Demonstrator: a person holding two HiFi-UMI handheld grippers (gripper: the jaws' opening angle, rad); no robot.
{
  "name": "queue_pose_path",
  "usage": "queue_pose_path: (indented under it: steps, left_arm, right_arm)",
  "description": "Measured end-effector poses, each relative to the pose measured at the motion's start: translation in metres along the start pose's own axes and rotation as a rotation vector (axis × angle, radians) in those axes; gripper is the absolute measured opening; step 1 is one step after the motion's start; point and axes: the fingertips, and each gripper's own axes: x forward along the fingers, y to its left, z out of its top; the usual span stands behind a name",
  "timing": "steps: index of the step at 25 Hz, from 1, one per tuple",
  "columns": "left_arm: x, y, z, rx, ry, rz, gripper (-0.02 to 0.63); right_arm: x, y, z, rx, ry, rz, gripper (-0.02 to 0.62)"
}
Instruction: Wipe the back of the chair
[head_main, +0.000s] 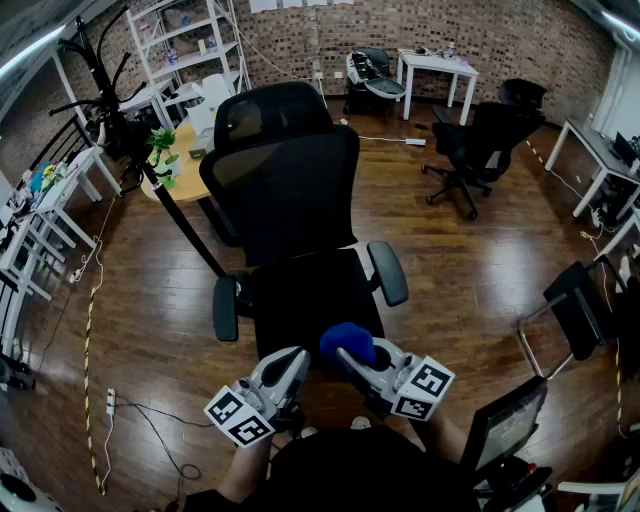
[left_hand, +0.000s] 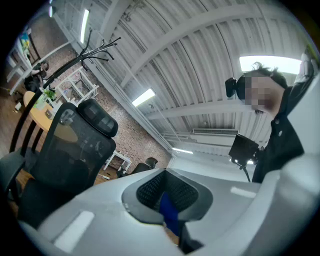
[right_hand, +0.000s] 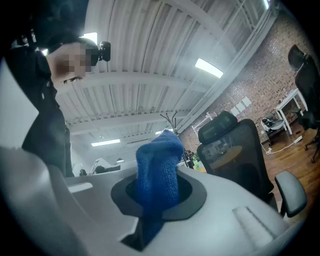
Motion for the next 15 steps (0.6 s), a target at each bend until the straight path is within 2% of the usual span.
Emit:
queue_pose_path:
  steps: [3,7,11,15]
  left_arm:
    - [0.013,-0.001,-0.002,0.003,-0.002,0.004,0.006]
    - [0.020,0.010,0.005,0.010,-0.031,0.032,0.006]
    - [0.017,0.042,0.019,0.000,-0.068,0.069,0.006]
    - [0.017,0.090,0.041,-0.008,-0.106,0.071,0.006]
  right_arm:
    - [-0.011,-0.015,0.005,0.033,-0.033,-0.014,0.031]
    - [-0.005,-0.044,0.012,0.020,-0.032,-0.054,0.031]
    - [0.018,-0.077,0.037,-0.019,-0.046,-0.091,0.032]
    - [0.055,-0.115,0.072,-0.098,-0.077,-0.134,0.031]
